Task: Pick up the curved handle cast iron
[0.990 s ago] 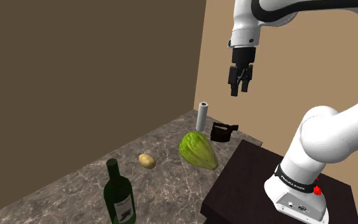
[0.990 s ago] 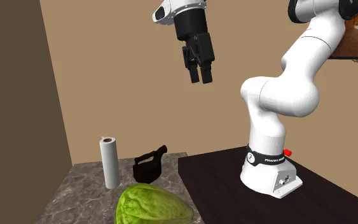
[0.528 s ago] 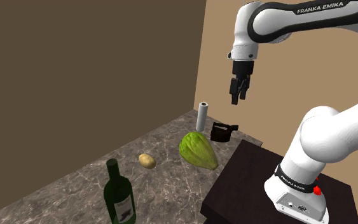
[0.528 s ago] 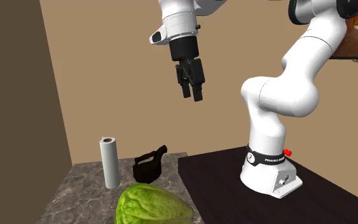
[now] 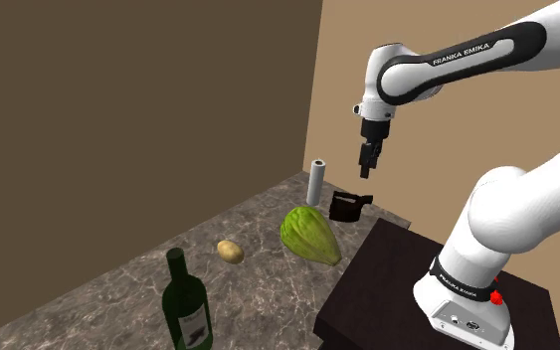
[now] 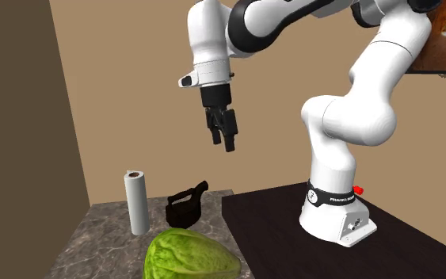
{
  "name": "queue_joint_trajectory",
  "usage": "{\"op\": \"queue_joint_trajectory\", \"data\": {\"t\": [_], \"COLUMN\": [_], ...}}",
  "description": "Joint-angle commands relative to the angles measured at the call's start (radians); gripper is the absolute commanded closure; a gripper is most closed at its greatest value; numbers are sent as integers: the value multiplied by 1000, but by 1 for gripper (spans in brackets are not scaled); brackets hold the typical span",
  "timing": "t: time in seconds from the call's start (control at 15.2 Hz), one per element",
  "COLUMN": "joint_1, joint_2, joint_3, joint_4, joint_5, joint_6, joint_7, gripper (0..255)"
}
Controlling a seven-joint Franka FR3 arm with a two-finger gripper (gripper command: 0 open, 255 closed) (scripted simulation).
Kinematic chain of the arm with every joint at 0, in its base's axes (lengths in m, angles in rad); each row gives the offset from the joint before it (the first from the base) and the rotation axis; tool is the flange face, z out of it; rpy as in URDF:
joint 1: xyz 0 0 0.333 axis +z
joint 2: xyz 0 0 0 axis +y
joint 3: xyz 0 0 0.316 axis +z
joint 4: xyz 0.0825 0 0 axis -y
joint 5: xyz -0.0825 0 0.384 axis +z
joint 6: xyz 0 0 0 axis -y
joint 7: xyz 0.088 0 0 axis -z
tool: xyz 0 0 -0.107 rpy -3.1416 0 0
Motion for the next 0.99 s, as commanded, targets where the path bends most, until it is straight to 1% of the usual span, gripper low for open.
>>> {"op": "queue_joint_trajectory", "data": {"t": [0.0, 0.26, 0.53, 0.73, 0.86, 0.92], "joint_1": [-13, -23, -16, 3, 19, 26], "joint_2": [40, 164, 318, 450, 544, 593], "joint_3": [-40, -117, -195, -251, -283, -295], "joint_4": [-24, -36, -18, 15, 46, 64], "joint_5": [-31, -67, -67, -25, 33, 72], "joint_6": [80, 242, 404, 519, 588, 620], "joint_7": [-60, -171, -294, -406, -497, -549], "gripper": [0, 0, 0, 0, 0, 0]}}
